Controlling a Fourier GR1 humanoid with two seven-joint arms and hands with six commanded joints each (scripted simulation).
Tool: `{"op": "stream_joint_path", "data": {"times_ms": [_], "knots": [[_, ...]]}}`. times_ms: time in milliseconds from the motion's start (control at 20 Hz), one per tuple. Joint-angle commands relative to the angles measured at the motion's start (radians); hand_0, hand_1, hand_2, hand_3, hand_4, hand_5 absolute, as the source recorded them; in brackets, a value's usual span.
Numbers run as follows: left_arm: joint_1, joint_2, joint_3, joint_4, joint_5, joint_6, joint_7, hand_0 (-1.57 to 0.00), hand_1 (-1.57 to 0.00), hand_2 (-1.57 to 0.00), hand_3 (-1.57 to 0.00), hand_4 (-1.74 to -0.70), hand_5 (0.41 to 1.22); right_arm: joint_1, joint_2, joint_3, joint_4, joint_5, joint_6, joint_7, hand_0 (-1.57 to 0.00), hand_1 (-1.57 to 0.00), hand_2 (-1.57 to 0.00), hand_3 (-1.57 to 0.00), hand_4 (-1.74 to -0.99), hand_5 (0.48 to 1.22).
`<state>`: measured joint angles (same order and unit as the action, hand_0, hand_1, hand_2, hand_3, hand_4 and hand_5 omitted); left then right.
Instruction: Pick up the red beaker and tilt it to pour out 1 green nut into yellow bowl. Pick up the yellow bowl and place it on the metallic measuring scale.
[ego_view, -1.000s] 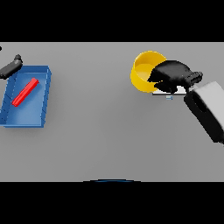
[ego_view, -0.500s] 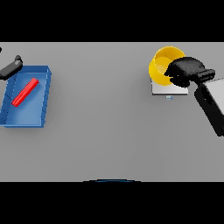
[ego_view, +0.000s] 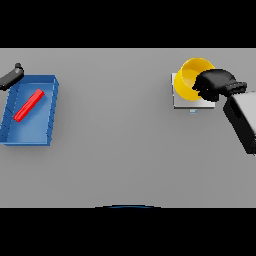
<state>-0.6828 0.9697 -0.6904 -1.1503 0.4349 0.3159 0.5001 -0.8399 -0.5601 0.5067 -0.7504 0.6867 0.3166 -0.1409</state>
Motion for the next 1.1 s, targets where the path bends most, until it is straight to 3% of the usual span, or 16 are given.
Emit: {"op": "stream_joint_path", "data": {"times_ms": [0,50,100,150,300,450,550,700,1050], "knots": [[0.004,-0.001,0.0,0.007,0.0,-0.004,-0.008,0.0,0.0,0.0,0.0,-0.84,0.772,-0.004,-0.001,-0.004,0.006,-0.005,0.002,-0.008,-1.4,-1.22,-1.36,-1.56,-1.73,1.221],[-0.002,-0.002,0.004,0.014,0.002,-0.009,-0.013,0.0,0.0,0.0,0.0,-0.84,0.771,-0.002,0.003,-0.005,0.011,-0.008,0.001,-0.004,-1.42,-1.23,-1.4,-1.54,-1.728,1.221],[0.0,-0.005,0.007,0.017,0.005,-0.009,-0.026,0.0,0.0,0.0,0.0,-0.84,0.772,0.0,0.003,-0.01,0.011,-0.014,0.008,0.0,-1.4,-1.18,-1.29,-1.54,-1.67,1.221],[-0.002,-0.008,0.008,0.028,0.005,-0.011,-0.022,0.0,0.0,0.0,0.0,-0.84,0.773,0.007,0.003,-0.014,0.012,-0.018,0.008,-0.005,-1.41,-1.15,-1.18,-1.39,-1.644,1.221],[-0.007,-0.019,0.013,0.04,0.009,-0.02,-0.042,0.0,0.0,0.0,0.0,-0.85,0.771,-0.005,0.001,-0.029,0.022,-0.035,0.043,0.019,-1.05,-0.78,-0.78,-0.98,-1.58,1.037],[-0.009,-0.018,0.007,0.042,0.003,-0.017,-0.03,0.0,0.0,0.0,0.0,-0.85,0.766,-0.018,0.005,-0.038,0.031,-0.046,0.066,0.031,-0.71,-0.52,-0.52,-0.72,-1.54,0.923],[-0.007,-0.01,0.005,0.019,0.002,-0.014,-0.026,0.0,0.0,0.0,0.0,-0.85,0.766,-0.018,0.0,-0.039,0.033,-0.051,0.084,0.028,-0.46,-0.35,-0.4,-0.61,-1.514,0.881],[-0.018,-0.02,0.006,0.032,0.003,-0.018,-0.028,0.0,0.0,0.0,0.0,-0.85,0.771,-0.016,0.008,-0.029,0.047,-0.041,0.088,0.034,-0.24,-0.18,-0.26,-0.47,-1.471,0.836],[-0.003,0.006,0.008,-0.008,0.004,0.0,-0.01,0.0,0.0,0.0,0.0,-0.85,0.768,-0.008,-0.015,-0.01,0.028,-0.026,0.094,0.013,-0.05,-0.04,-0.06,-0.26,-1.414,0.796]]}}
